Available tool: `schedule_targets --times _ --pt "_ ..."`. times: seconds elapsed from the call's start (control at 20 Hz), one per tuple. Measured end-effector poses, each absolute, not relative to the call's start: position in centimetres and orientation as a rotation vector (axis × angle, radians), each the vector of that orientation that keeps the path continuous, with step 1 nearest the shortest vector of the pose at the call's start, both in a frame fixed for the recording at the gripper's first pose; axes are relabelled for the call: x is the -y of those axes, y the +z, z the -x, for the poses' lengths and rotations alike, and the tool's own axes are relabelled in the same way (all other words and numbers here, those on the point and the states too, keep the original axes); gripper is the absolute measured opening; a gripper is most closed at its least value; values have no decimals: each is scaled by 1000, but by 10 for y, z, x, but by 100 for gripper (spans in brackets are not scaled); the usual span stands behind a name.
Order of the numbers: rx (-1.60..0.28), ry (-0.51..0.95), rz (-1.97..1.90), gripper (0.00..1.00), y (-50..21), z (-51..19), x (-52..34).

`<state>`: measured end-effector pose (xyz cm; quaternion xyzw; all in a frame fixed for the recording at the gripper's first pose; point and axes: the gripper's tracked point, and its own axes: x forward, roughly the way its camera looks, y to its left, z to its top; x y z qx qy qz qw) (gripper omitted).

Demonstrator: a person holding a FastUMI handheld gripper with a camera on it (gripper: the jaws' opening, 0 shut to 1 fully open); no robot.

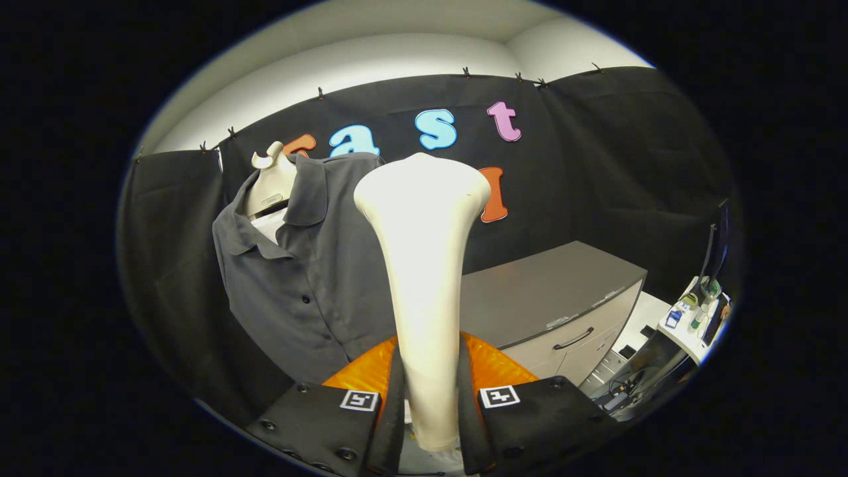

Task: Iron the clothes twice with a garment steamer, once on the left side and once on the right side.

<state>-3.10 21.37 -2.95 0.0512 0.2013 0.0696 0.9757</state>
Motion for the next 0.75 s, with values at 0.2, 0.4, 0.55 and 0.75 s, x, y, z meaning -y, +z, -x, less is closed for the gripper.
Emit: schedule_targets --times 0.2,0.4,0.55,0.75 --pt "-406 151 -95 42 -31 31 -219" --pt "-407 158 -91 42 -32 32 -224" --pt "-413 162 -90 42 -34 34 -225" --pt "-411 154 -92 42 -35 37 -221"
